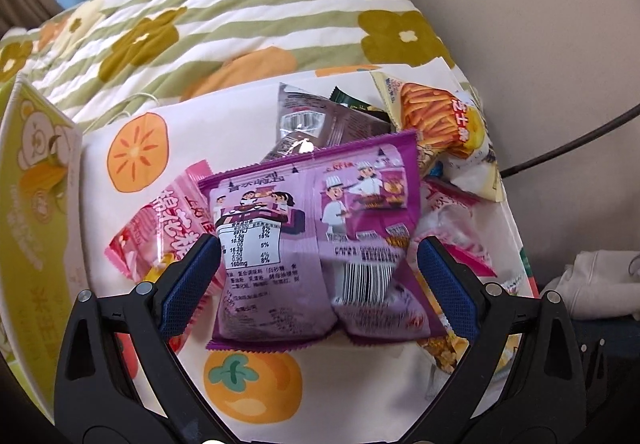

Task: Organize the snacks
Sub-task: 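Grasp the purple snack packet with the left tool while the right tool approaches the potato-chip bag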

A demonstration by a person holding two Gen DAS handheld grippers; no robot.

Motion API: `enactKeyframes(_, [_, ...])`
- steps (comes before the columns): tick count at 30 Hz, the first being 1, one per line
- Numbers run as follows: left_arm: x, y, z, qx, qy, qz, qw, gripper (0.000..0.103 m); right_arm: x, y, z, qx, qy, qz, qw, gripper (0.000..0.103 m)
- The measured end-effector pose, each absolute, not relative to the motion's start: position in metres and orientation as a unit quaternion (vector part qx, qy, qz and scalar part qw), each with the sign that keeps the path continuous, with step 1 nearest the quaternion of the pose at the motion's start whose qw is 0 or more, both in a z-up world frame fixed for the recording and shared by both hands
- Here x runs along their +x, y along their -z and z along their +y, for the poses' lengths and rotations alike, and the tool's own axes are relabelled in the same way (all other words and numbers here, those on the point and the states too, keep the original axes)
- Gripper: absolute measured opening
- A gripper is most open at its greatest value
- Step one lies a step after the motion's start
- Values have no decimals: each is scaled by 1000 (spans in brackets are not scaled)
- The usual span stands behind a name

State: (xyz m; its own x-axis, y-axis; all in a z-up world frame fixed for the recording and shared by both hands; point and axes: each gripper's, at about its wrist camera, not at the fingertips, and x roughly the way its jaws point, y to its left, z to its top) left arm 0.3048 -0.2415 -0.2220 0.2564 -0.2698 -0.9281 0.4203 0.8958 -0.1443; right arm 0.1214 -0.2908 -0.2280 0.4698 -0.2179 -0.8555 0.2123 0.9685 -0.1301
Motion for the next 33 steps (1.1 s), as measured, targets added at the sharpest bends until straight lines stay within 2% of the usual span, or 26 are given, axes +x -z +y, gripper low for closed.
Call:
enactKeyframes(5, [308, 240, -240, 69, 229, 586, 774, 98, 123, 241, -286, -29, 138, 504, 852, 103])
enactKeyframes(8, [305, 245, -237, 66, 237, 586, 772, 93, 120, 250, -285, -30, 138, 511, 848, 103])
enactKeyframes(11, [302, 243, -236, 69, 247, 575, 777, 81, 118, 255, -286, -31, 139, 513, 846, 103])
enactKeyframes(12, [301, 242, -235, 66, 254, 574, 775, 71, 117, 256, -286, -31, 139, 514, 846, 103])
enactKeyframes(25, [286, 224, -225, 76, 256, 554, 788, 66, 120, 271, -296, -25, 131, 521, 843, 101])
enactKeyframes(33, [277, 217, -211, 62, 246, 551, 795, 66, 128, 285, -307, -17, 125, 531, 838, 86])
